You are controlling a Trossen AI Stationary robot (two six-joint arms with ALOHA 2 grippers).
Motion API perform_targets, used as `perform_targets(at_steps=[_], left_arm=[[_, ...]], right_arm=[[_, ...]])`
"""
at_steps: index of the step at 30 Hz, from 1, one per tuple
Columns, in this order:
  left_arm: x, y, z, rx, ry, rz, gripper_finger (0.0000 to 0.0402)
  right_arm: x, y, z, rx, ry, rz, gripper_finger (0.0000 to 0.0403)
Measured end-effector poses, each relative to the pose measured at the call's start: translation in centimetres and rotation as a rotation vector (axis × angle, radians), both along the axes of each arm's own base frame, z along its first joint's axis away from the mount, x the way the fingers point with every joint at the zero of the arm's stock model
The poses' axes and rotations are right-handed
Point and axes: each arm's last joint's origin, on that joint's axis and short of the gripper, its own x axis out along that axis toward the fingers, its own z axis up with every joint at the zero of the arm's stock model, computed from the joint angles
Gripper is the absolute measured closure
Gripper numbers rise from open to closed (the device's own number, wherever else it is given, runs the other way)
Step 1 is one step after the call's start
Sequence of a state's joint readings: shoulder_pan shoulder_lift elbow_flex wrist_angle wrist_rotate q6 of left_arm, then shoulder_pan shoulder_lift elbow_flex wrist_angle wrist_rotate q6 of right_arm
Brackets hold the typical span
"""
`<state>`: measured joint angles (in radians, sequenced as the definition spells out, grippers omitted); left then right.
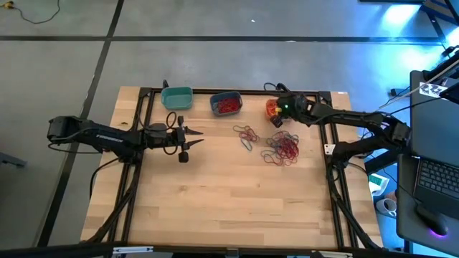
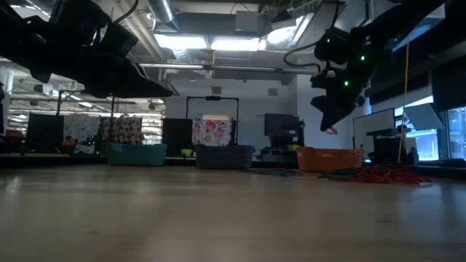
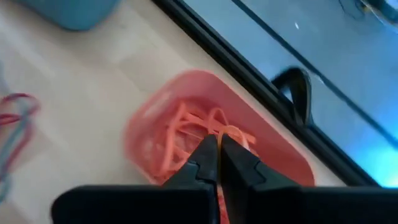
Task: Sort rubber bands into baskets
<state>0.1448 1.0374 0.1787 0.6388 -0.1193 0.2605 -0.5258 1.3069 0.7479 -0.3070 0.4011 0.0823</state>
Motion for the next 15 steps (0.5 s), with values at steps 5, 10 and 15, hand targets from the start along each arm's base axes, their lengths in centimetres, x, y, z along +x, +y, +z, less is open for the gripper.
perform_targets(at_steps=[5, 10, 15], left_arm=[[0.0, 0.0, 0.0, 0.0, -0.001, 0.0, 0.0289], [0.0, 0.0, 0.0, 0.0, 0.0, 0.0, 0.0289], [0.0, 0.0, 0.0, 0.0, 0.0, 0.0, 0.0289]], right_arm=[[-0.4, -1.3, -0.9, 0.058, 0.001, -0.043, 0.036], [-0.2, -1.4, -1.2, 0.078, -0.009, -0.028, 0.0274], [0.3, -1.0, -0.5, 0.129, -0.065, 0.044, 0.0215]])
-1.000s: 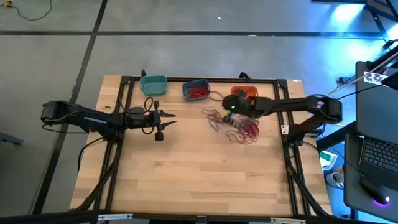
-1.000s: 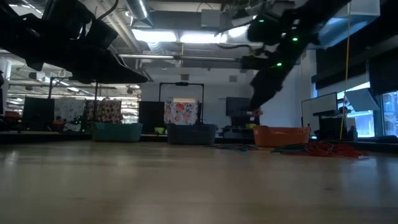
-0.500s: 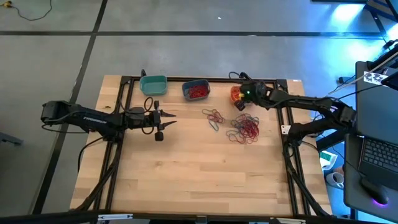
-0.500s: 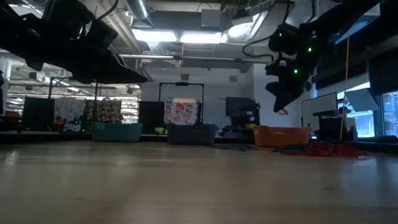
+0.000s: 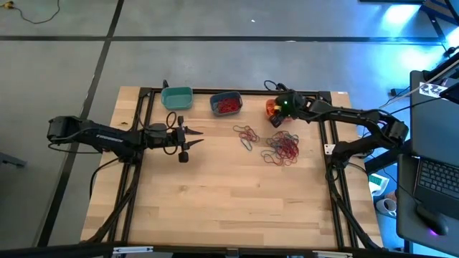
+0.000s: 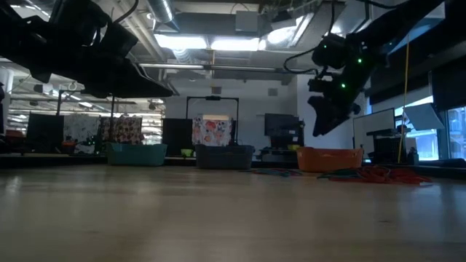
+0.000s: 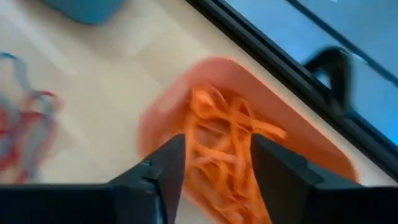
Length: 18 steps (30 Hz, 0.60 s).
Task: Sort rubber bands into baskets
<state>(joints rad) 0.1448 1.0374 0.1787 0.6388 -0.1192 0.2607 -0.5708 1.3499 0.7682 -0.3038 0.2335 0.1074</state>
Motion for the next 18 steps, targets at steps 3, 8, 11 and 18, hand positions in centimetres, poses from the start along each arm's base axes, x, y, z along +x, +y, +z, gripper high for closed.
perform_targets(at_steps=[3, 8, 11, 18], left_arm=[[0.0, 0.0, 0.0, 0.0, 0.0, 0.0, 0.0289], [0.0, 0.0, 0.0, -0.001, -0.001, 0.0, 0.0289], [0.0, 0.0, 0.0, -0.001, -0.001, 0.001, 0.0289], [0.0, 0.0, 0.0, -0.004, -0.002, 0.001, 0.0289]], right_arm=[[0.9, 0.9, 0.2, 0.016, -0.051, 0.08, 0.02], [3.0, 3.2, 0.8, -0.02, -0.132, 0.215, 0.0196], [4.4, 4.5, 1.0, -0.055, -0.195, 0.286, 0.0196], [7.5, 5.9, -0.8, -0.073, -0.267, 0.381, 0.0196]])
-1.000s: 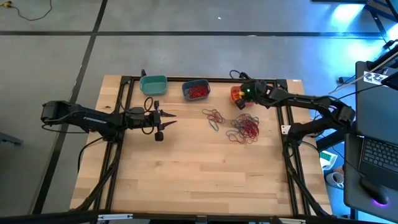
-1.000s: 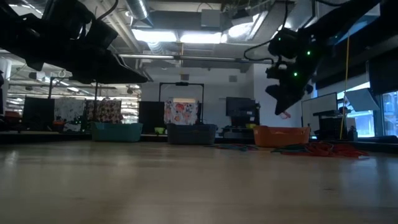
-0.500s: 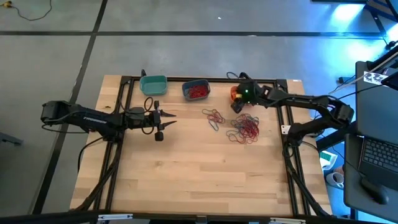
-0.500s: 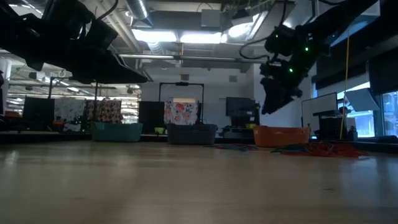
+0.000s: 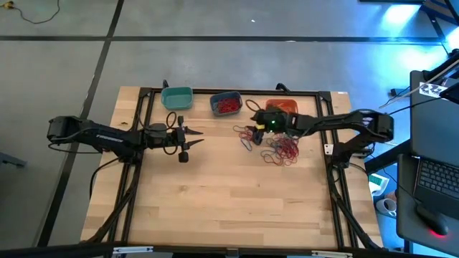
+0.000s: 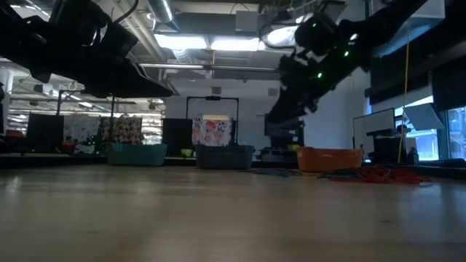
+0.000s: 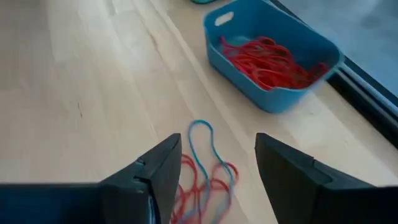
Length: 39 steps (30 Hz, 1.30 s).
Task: Sort rubber bands into baskets
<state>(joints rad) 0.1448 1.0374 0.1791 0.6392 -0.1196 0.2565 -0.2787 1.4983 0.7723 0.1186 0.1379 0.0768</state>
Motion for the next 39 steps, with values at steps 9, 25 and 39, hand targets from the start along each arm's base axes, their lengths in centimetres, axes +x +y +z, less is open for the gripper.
perform_targets(at_steps=[9, 25, 39], left_arm=[[0.0, 0.0, 0.0, 0.003, 0.001, -0.001, 0.0289], [0.0, 0.2, 0.0, -0.003, 0.004, 0.022, 0.0289], [0.0, 0.2, 0.0, -0.01, -0.003, 0.026, 0.0289]], right_arm=[[3.1, -1.1, -3.9, 0.048, 0.073, 0.044, 0.0196], [7.3, -3.4, -7.3, 0.06, 0.338, 0.004, 0.0201], [7.2, -3.4, -7.8, 0.003, 0.371, 0.041, 0.039]])
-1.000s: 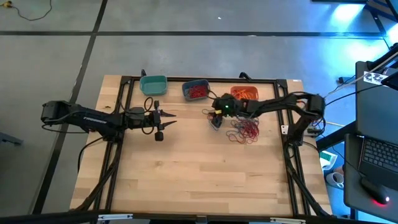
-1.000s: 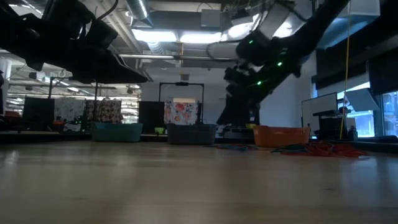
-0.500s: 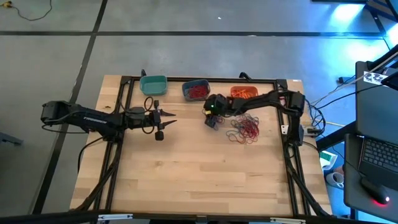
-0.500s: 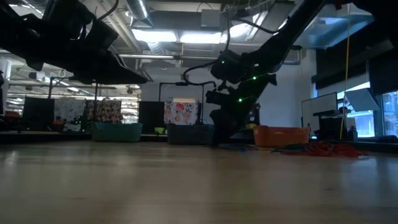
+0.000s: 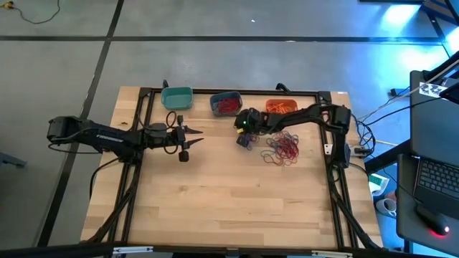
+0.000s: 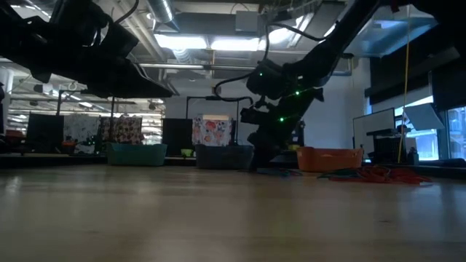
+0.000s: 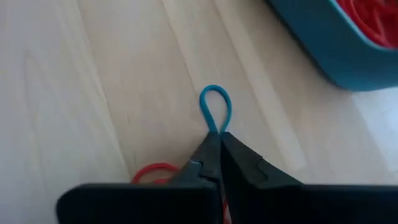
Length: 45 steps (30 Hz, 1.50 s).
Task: Sort rubber bands into baskets
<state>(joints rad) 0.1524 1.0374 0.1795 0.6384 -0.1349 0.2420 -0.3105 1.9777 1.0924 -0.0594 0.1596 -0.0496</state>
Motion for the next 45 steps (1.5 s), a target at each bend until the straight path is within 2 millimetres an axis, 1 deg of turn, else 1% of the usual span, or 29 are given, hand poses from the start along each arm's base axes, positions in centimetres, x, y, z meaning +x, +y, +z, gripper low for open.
perform_targets(at_steps=[2, 5, 8, 10, 16, 21, 24, 29, 37, 40, 45], left_arm=[[0.0, 0.0, 0.0, 0.0, 0.0, 0.0, 0.0289], [0.0, 0.0, 0.0, 0.004, 0.0, -0.001, 0.0289], [0.0, 0.0, 0.0, 0.0, -0.001, 0.0, 0.0289], [0.0, 0.0, 0.0, 0.0, -0.001, -0.001, 0.0289], [0.0, -0.1, 0.0, -0.009, -0.003, -0.029, 0.0289], [0.3, -0.1, -0.5, -0.015, 0.024, -0.031, 0.0289], [0.6, -0.1, -0.9, -0.016, 0.03, -0.032, 0.0289], [1.3, 0.0, -1.7, -0.016, 0.041, -0.051, 0.0289], [4.1, 0.4, -2.8, -0.03, 0.13, -0.051, 0.0289], [4.7, 0.5, -3.4, -0.018, 0.169, -0.04, 0.0289], [5.4, 0.7, -3.7, -0.015, 0.188, -0.026, 0.0289]], right_arm=[[0.4, 0.7, 0.2, -0.052, 0.014, 0.02, 0.0384], [1.1, 1.9, 0.6, -0.117, 0.032, 0.052, 0.0395], [2.1, 3.3, 1.5, -0.164, 0.012, 0.095, 0.0398], [2.8, 4.1, 2.4, -0.184, -0.015, 0.116, 0.0396], [4.5, 7.0, 4.0, -0.226, -0.066, 0.223, 0.0399], [5.5, 9.1, 5.4, -0.249, -0.109, 0.283, 0.0401], [5.8, 10.0, 5.8, -0.259, -0.126, 0.313, 0.04], [6.2, 10.6, 6.4, -0.264, -0.147, 0.333, 0.0401], [6.3, 11.0, 6.6, -0.265, -0.171, 0.34, 0.0401], [6.4, 11.4, 6.7, -0.266, -0.182, 0.348, 0.0401], [6.4, 11.9, 6.7, -0.276, -0.183, 0.373, 0.0401]])
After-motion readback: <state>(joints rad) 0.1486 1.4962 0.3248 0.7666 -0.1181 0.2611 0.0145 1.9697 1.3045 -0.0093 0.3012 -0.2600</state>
